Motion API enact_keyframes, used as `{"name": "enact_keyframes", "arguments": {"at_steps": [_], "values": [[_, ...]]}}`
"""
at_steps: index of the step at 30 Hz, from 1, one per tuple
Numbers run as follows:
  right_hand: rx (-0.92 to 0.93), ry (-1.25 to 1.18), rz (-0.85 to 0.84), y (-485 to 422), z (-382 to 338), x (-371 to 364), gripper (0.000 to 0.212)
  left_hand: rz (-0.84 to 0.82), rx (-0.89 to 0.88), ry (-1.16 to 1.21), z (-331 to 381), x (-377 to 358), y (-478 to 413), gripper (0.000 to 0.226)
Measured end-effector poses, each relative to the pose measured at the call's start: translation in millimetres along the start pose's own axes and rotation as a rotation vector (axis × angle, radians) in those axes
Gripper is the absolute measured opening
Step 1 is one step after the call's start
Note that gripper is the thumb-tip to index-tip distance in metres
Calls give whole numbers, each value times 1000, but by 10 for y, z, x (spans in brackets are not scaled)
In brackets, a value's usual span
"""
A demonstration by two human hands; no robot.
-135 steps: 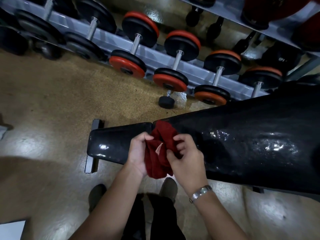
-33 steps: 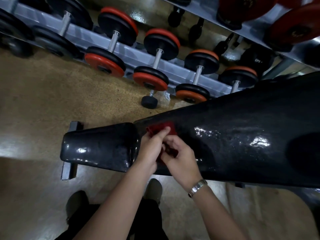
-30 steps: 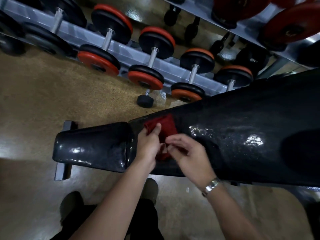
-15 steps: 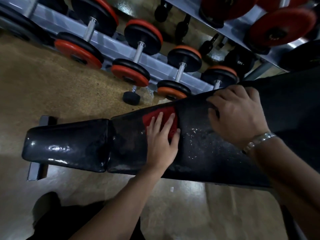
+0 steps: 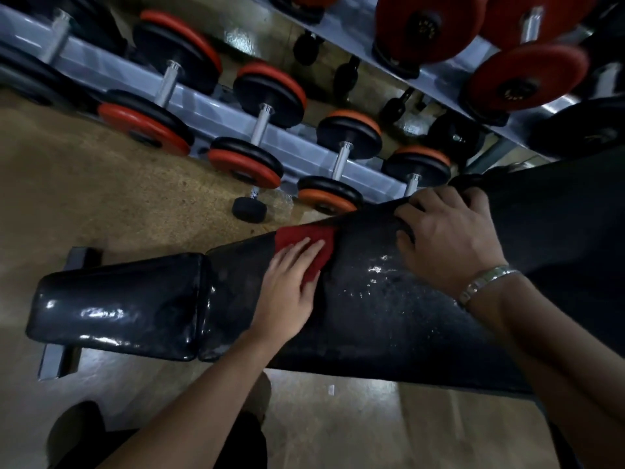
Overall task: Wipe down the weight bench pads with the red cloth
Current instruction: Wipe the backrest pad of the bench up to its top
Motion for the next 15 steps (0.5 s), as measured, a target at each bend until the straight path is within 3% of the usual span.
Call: {"name": "enact_keyframes", "arguments": {"at_steps": [4,8,11,15], "values": [[7,-24,6,13,-7,12,29,-3,260,41,169,-29,-425,51],[7,-18,4,17,-4,4,30,-57,166,40,568,-168,-558,49],[13,-17,-3,13,-5,-10,30,-50,54,26,357,-94,-210,48],[20,-20,9,47,15,-32,29,-80,213,107,-12,-49,-198,47]]}}
Point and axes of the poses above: each hand's wrist, its own y-axis away from the middle knuckle, its own x-axis out of the back of the hand, z = x × y, the point moved 2 cm from there along -y, towards the middle knuckle
